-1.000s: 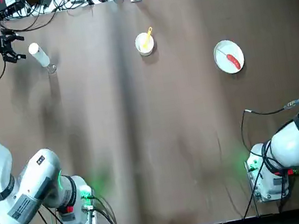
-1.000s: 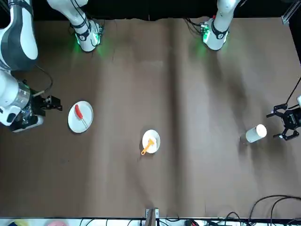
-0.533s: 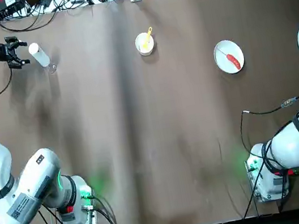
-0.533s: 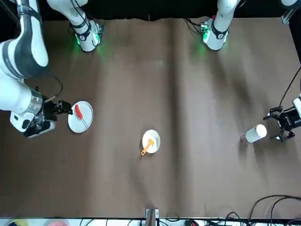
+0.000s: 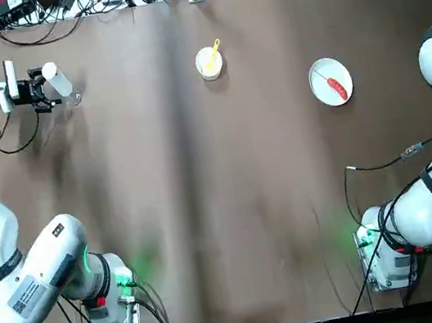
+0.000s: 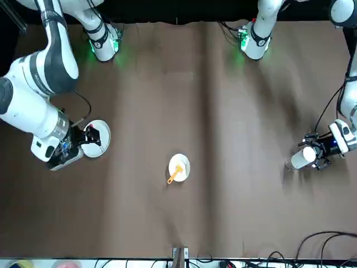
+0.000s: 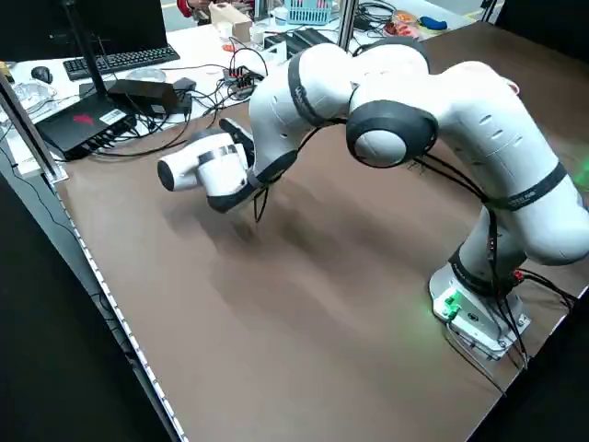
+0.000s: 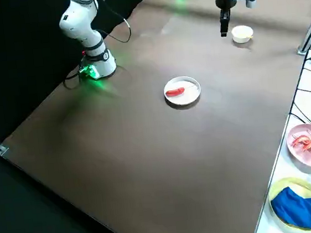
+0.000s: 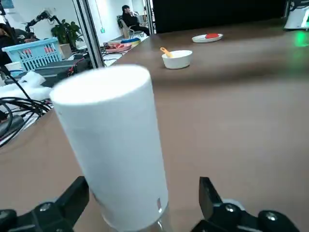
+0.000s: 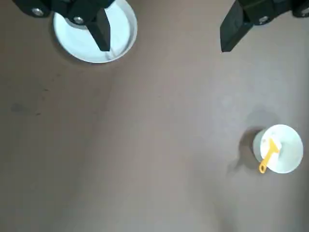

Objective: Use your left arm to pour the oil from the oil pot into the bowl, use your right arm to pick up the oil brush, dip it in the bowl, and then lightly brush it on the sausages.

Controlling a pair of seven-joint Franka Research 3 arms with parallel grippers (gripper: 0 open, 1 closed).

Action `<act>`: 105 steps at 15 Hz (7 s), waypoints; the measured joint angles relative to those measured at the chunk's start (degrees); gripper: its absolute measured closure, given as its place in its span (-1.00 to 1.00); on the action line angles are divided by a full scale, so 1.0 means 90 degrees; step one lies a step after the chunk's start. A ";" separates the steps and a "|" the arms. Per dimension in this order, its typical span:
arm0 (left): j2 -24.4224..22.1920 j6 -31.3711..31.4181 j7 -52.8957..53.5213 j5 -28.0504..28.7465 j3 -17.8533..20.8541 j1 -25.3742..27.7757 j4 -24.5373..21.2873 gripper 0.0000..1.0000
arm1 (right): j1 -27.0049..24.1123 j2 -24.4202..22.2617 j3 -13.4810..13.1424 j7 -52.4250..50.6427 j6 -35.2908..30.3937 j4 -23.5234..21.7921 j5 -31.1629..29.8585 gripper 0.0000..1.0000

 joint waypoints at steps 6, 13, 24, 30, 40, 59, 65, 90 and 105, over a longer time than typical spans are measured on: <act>0.0654 0.0805 0.0076 -0.0165 -0.0009 -0.0255 -0.0010 -1.00 | 0.0001 0.0218 -0.0004 0.0002 0.0254 0.0008 0.0290 -1.00; 0.0851 0.0892 -0.0100 -0.0458 -0.0017 -0.0257 0.0009 -0.59 | 0.0203 0.0224 0.0006 0.0014 0.0333 0.0016 0.0368 -1.00; 0.0768 0.0860 -0.1267 -0.0312 -0.0537 -0.0617 0.0111 -0.30 | 0.0205 0.0229 -0.0011 0.0014 0.0339 0.0018 0.0475 -1.00; -0.0391 0.1138 -0.2938 -0.0114 -0.0933 -0.1713 -0.0074 -0.30 | 0.0208 0.0231 -0.0002 0.0014 0.0334 0.0022 0.0505 -1.00; -0.0936 0.6106 -0.3992 -0.0500 -0.1814 -0.3339 -0.1517 -0.30 | 0.0305 0.0235 0.0040 0.0012 0.0340 0.0027 0.0583 -1.00; -0.1110 0.7190 -0.4134 -0.0721 0.0689 -0.7304 -0.1099 -0.30 | 0.0284 0.0236 0.0019 0.0011 0.0340 0.0030 0.0605 -1.00; -0.1250 0.7009 -0.4189 -0.0721 0.1819 -0.8282 -0.1022 -0.30 | 0.0279 0.0236 0.0015 0.0011 0.0342 0.0030 0.0635 -1.00; -0.0339 0.7840 -0.4531 -0.0721 0.4574 -1.1138 -0.1106 -0.30 | 0.0434 0.0944 0.0070 0.0016 0.0881 0.0043 0.1846 -1.00; -0.0324 0.7234 -0.4753 -0.0755 0.4688 -1.1003 -0.1015 -0.30 | 0.1303 0.1965 0.0081 0.0550 0.3230 0.0068 0.3063 -0.73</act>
